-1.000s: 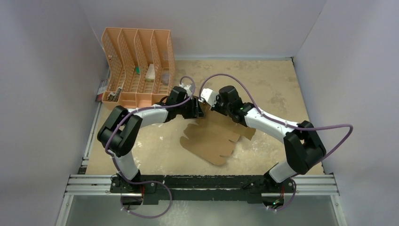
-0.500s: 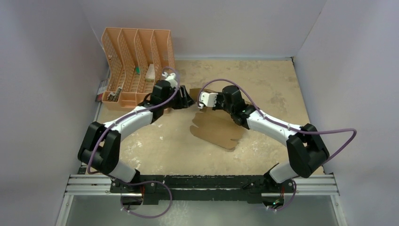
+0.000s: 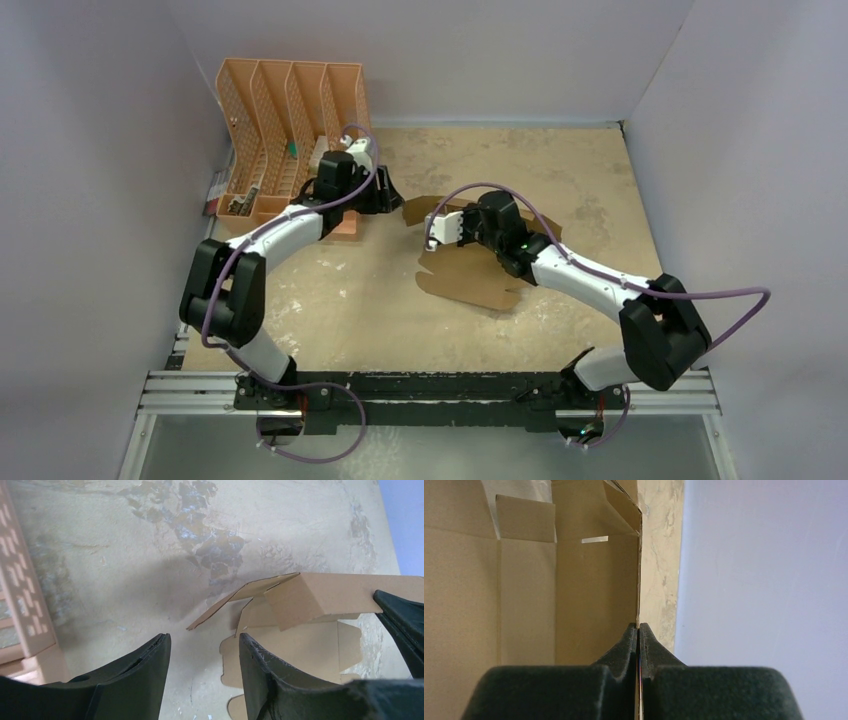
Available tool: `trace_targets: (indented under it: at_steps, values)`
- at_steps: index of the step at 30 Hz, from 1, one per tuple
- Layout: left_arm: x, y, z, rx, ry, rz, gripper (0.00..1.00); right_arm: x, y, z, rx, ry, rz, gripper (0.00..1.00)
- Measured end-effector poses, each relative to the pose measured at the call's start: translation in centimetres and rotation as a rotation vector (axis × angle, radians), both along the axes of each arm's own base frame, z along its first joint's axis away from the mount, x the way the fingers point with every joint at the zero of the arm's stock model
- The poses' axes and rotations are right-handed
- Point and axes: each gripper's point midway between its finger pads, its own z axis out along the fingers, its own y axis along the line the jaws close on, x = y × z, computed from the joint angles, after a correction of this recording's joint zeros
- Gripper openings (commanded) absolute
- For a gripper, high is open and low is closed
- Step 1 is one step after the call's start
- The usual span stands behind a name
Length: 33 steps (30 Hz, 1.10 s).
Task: Fold the paper box
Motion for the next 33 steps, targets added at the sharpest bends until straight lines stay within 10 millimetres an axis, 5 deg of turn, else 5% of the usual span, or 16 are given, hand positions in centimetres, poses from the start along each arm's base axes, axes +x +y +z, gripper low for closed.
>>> trace_targets:
  at_steps: [11,24,33]
  values:
    - [0.4,-2.7,-2.3,-0.011,0.017,-0.125,0.49,-0.6,0.4,-0.7,-0.017,-0.001,0.030,0.00]
    - [-1.1,-4.5,-3.6,0.054,0.019,-0.195,0.10,-1.4,0.6,-2.1,-0.029,0.006,0.041,0.00]
    - [-3.8,-5.6,-3.7,0.087,0.043,-0.200,0.01,-2.5,0.2,-2.8,-0.028,-0.047,0.034,0.00]
